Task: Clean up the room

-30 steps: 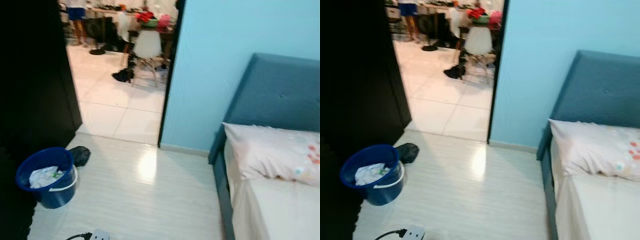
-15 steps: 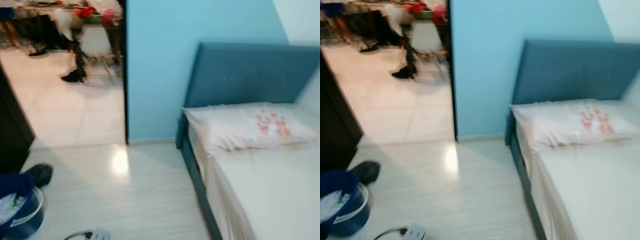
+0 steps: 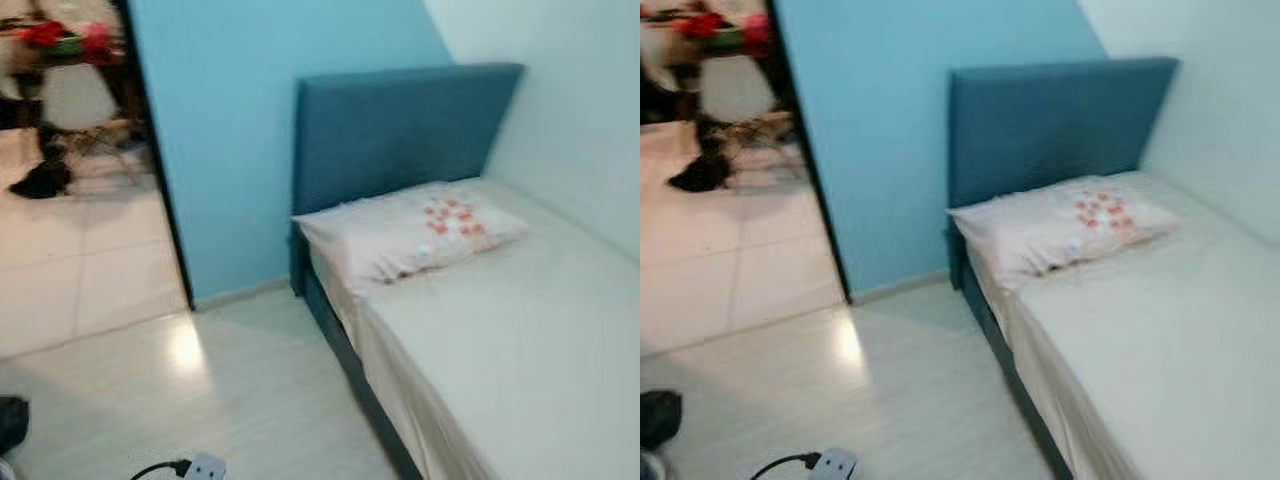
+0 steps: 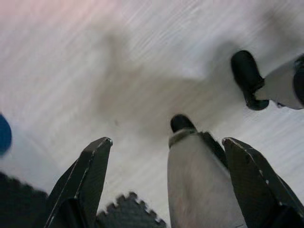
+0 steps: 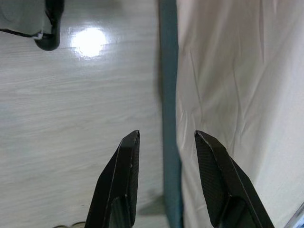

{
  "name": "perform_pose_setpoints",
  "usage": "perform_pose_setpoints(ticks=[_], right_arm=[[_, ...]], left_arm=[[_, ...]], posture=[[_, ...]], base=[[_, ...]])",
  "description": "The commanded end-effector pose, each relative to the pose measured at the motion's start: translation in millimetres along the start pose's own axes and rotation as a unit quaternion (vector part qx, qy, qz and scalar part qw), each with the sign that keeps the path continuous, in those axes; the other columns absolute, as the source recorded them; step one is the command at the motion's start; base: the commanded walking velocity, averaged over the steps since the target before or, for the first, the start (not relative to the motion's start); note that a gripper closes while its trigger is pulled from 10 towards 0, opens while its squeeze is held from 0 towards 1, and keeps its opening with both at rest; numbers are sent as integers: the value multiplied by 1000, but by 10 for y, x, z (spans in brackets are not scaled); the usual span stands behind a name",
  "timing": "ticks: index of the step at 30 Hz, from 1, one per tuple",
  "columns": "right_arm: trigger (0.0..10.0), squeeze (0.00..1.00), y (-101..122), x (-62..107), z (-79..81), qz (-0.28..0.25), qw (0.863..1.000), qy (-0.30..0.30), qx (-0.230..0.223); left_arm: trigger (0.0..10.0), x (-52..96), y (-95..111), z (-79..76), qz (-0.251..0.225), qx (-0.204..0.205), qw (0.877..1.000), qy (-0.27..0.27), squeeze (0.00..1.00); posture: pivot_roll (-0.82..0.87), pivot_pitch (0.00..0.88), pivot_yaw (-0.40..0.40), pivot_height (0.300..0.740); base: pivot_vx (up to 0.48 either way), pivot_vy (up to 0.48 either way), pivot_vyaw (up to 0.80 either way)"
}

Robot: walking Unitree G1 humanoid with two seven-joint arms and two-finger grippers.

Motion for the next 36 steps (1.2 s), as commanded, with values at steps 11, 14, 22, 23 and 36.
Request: perform_pose_setpoints(ticks=[11, 14, 22, 23, 36], right_arm=[[10000, 0, 24, 0, 1, -4, 1000, -4, -8], [10000, 0, 23, 0, 1, -4, 1000, -4, -9], [10000, 0, 30, 0, 2, -5, 1000, -4, -11], [10000, 0, 31, 0, 0, -5, 1000, -5, -11], [10000, 0, -3, -1, 22, -2, 1000, -2, -12]], left_arm=[[10000, 6, -6, 7, -6, 25, 1000, -16, 0], [10000, 6, -4, 6, -6, 26, 1000, -16, 0], [10000, 4, 11, 9, -7, 27, 1000, -15, 0], [10000, 4, 10, 12, -7, 27, 999, -15, 0], [10000, 27, -54, 96, -6, 51, 998, -20, 0]], posture=[[9, 0, -34, 740], [4, 0, -35, 740], [5, 0, -34, 740], [5, 0, -34, 740], [7, 0, -27, 740]], base=[[0, 0, -756], [0, 0, -756], [0, 0, -756], [0, 0, -756], [0, 0, -756]])
Point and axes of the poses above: a point about 5 cm out from each wrist's last joint towards the gripper, its own x axis pointing back from the gripper into the wrist, its own y axis along the axis of the wrist's last joint, z = x × y, the point moved 1 cm from there along -x, pointing out of the wrist towards the gripper
